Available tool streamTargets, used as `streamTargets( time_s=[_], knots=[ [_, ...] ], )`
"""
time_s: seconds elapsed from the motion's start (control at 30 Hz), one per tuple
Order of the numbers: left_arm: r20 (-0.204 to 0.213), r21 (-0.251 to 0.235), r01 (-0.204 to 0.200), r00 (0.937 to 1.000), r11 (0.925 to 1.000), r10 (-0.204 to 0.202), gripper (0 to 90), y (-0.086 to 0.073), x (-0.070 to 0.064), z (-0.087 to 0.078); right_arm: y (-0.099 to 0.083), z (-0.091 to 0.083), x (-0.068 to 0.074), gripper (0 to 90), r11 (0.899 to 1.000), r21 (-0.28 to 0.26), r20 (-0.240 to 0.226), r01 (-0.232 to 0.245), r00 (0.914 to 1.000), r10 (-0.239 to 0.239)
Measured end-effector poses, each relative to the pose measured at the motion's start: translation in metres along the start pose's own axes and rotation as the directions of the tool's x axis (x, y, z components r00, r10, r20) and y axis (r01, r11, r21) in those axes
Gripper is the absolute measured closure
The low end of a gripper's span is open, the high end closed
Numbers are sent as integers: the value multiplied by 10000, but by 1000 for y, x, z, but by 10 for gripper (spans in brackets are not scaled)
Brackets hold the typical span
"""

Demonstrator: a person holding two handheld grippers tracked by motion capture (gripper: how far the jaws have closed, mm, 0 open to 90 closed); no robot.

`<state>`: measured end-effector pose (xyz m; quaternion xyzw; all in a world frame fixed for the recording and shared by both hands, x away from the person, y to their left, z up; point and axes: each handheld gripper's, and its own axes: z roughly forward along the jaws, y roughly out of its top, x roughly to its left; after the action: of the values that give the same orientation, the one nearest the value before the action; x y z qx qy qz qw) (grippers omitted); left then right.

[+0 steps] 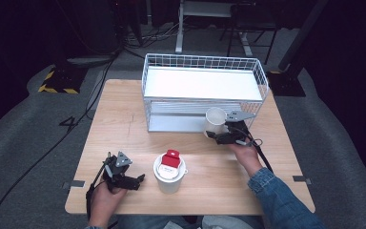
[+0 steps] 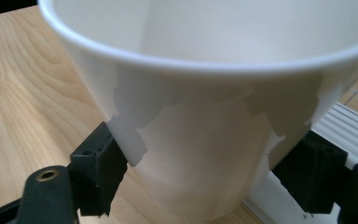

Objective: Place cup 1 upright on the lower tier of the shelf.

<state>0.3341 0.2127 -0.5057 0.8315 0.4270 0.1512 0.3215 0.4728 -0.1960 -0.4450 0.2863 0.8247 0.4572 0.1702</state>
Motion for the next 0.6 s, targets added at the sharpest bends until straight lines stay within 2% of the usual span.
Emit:
streamTargets(
  time_s=[0.3,0.6],
  knots=[
    [40,-11,-36,10000,10000,36,4,1,0,1,7,16,-3,241,9998,-89,469,-169,9988,173],
    [45,-9,-19,10000,10000,19,3,1,0,1,7,27,-6,241,9999,-69,596,-139,9981,143]
  ],
)
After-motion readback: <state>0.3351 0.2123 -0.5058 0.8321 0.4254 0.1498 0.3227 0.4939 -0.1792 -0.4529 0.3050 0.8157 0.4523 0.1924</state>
